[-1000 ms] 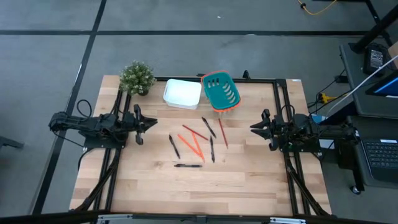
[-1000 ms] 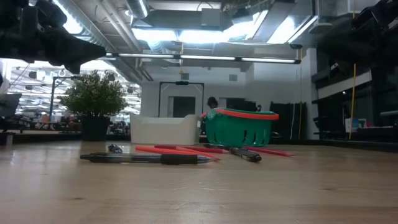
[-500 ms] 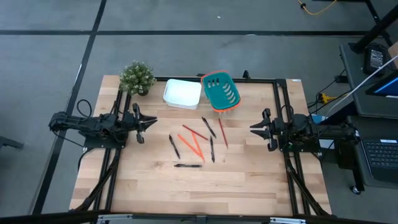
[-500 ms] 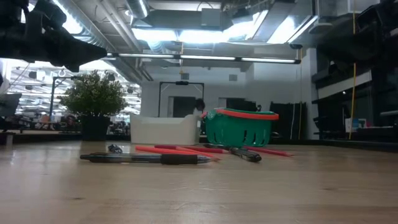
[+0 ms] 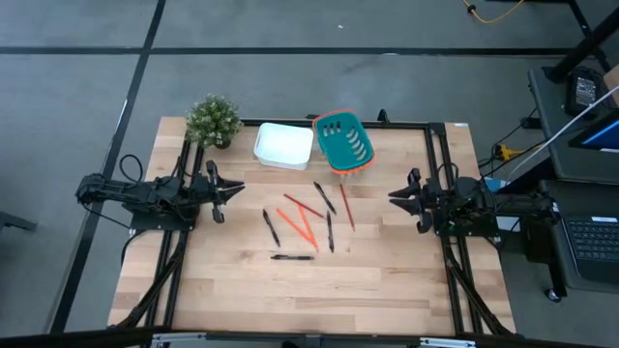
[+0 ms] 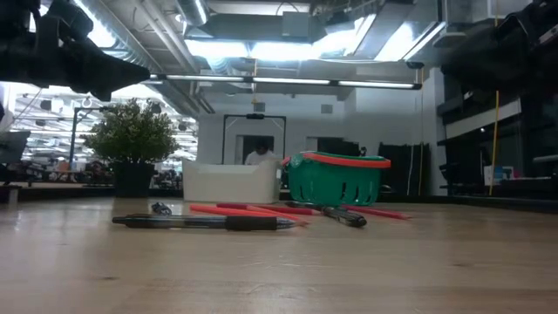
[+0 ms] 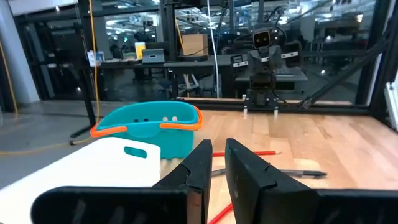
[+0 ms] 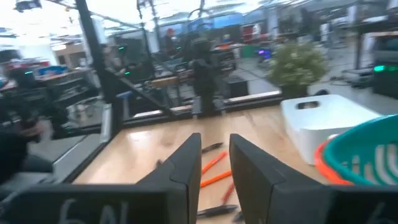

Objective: Sort pens & pencils
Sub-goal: Put the right red pencil into the dark green bin

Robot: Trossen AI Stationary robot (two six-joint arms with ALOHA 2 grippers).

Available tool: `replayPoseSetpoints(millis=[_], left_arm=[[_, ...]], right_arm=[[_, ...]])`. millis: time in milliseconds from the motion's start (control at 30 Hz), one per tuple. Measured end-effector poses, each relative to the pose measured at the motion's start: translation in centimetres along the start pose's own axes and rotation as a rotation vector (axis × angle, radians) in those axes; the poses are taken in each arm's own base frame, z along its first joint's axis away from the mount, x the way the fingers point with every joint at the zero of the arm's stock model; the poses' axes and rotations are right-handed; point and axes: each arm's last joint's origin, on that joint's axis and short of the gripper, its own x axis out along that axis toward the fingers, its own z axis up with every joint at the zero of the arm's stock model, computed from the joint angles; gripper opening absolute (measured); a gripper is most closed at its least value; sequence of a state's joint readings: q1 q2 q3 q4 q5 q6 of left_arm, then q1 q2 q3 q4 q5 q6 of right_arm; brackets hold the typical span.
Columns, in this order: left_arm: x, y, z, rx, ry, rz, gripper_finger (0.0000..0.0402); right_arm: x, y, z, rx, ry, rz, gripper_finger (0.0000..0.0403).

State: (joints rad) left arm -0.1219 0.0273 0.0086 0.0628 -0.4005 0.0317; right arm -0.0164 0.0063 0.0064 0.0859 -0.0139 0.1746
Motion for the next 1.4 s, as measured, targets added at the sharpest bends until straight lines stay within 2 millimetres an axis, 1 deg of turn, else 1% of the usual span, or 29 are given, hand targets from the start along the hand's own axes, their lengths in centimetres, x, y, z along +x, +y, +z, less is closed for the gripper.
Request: replayPoseSetpoints(millis=[133, 233, 367, 533, 633, 733, 933, 1033, 1133, 1233, 1400], left_arm=[[0.2, -0.1, -0.2, -0.013, 0.028, -0.018, 0.0041], [0.5, -0.1, -0.2, -0.014, 0.032, 0.000, 0.0041], [1.0, 0.1, 0.6, -0.022, -0.002, -0.013, 0.0041], [2.2, 0.4, 2.0, -0.009, 0.051, 0.006, 0.0041], [3.3, 0.5, 2.6, 0.003, 0.109, 0.007, 0.0041], [4.6, 0.7, 3.1, 0.015, 0.171, 0.036, 0.0041], [7.5, 1.0, 3.8, 0.016, 0.282, -0.046, 0.0041], [8.5, 1.3, 3.7, 0.031, 0.360, -0.027, 0.0041], [9.3, 1.6, 3.5, 0.033, 0.403, -0.002, 0.0041], [9.7, 1.8, 3.2, 0.037, 0.425, 0.018, 0.0041], [9.8, 1.8, 3.1, 0.052, 0.431, 0.018, 0.0041]], right_arm=[[0.0, -0.2, 0.1, -0.054, -0.013, -0.056, 0.0085], [0.1, -0.2, 0.4, -0.103, -0.045, -0.080, 0.0085], [0.4, -0.1, 1.0, -0.155, -0.083, -0.078, 0.0085], [1.2, 0.0, 2.0, -0.178, -0.020, -0.110, 0.0085], [2.2, 0.2, 3.2, -0.200, 0.016, -0.115, 0.0085], [3.7, 0.3, 4.2, -0.209, 0.077, -0.138, 0.0085], [6.9, 0.5, 6.2, -0.227, 0.229, -0.194, 0.0085], [8.3, 0.5, 6.9, -0.229, 0.291, -0.212, 0.0085], [9.4, 0.4, 7.1, -0.238, 0.366, -0.258, 0.0085], [10.3, 0.3, 7.1, -0.256, 0.426, -0.283, 0.0085], [11.2, 0.2, 6.9, -0.247, 0.450, -0.299, 0.0085]])
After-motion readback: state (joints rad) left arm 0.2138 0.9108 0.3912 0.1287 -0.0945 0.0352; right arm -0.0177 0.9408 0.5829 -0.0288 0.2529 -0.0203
